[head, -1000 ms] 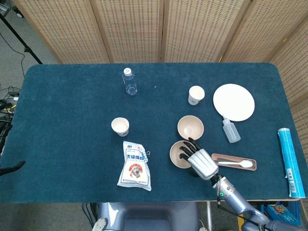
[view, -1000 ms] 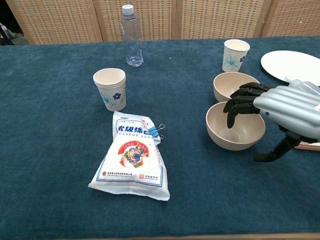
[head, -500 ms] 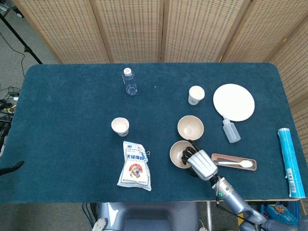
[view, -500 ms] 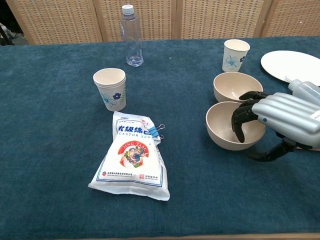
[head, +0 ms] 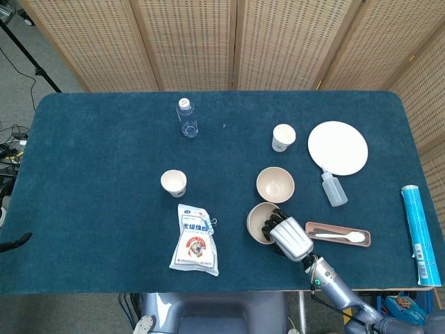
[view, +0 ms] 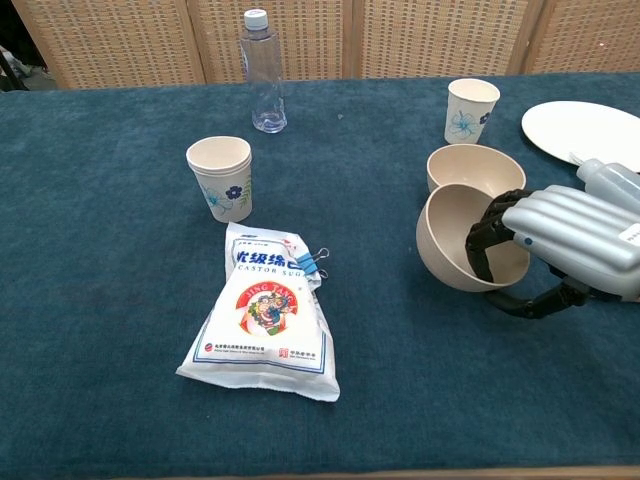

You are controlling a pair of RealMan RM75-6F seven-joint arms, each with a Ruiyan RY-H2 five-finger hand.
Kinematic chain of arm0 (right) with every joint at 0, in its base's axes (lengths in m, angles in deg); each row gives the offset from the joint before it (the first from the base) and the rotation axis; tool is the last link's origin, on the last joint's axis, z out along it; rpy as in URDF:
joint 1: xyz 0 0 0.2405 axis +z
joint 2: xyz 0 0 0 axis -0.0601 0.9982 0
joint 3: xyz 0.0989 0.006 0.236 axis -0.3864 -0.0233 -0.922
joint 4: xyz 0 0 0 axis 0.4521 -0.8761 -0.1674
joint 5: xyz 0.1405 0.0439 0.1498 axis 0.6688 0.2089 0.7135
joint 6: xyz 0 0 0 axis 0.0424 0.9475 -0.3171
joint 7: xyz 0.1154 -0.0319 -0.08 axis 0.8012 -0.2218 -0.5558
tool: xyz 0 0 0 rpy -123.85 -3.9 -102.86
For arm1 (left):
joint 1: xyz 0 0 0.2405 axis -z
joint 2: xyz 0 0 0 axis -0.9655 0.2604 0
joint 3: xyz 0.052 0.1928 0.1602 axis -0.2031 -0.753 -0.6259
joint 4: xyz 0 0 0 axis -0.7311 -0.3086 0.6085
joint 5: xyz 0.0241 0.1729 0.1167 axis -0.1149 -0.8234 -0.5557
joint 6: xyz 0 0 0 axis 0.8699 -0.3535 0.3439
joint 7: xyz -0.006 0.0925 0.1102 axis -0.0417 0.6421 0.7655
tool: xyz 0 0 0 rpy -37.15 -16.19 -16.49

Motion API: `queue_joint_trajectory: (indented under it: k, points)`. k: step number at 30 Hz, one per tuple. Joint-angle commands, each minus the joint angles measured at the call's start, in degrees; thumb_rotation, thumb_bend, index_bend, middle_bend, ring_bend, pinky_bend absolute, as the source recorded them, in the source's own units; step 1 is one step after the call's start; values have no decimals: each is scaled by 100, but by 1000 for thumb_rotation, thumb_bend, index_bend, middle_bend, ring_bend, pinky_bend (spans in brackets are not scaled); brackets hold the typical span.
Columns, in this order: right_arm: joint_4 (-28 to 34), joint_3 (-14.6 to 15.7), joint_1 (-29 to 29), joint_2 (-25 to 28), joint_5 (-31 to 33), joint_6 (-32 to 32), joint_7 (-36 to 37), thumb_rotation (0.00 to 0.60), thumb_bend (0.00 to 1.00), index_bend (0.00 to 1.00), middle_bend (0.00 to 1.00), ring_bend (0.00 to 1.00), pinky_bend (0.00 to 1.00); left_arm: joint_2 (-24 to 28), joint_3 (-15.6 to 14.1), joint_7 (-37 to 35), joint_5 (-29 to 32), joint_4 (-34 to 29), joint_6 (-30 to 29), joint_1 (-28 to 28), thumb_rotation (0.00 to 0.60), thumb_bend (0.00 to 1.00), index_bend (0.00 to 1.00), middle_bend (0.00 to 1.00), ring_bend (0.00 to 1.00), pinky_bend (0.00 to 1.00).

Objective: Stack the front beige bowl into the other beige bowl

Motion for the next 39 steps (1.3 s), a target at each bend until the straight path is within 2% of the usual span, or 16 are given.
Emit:
queue_joint_trajectory:
  k: [1,5,10,16,19,29,35,39]
  points:
    - [34,31,-18,31,-69,108,-22,600,597,662,515,385,231,0,-2,-4,0,7,0,-3,600,0,0,0,0,0]
    - [317,27,-15,238,-175,275,-140,600,604,662,515,385,231,6,2,-3,11,6,15,0,600,0,0,0,0,0]
    - [982,-246,153,723,-190,305,-563,600,604,658,515,385,232,-13,-7,27,21,22,66,17,600,0,0,0,0,0]
    - [1973,-781,549,1328,491,-545,-1366,600,607,658,515,385,246,-6,-9,48,0,-8,40,9,600,0,0,0,0,0]
    - [2213,-1036,739,1452,908,-924,-1857,600,611,658,515,385,246,-2,-13,40,-8,-13,15,-8,600,0,0,0,0,0]
    - [2083,-1510,1307,1284,2357,-1893,-3214,600,640,656,515,392,251,17,-11,-5,-5,-13,25,-8,600,0,0,0,0,0]
    - [2075,-1564,1540,1138,3148,-2001,-4068,600,642,653,515,392,251,39,-3,-84,-1,-1,41,-3,600,0,0,0,0,0]
    - [2151,-1539,1628,1102,3657,-1979,-4326,600,643,653,515,392,251,59,-5,-126,-18,0,22,-12,600,0,0,0,0,0]
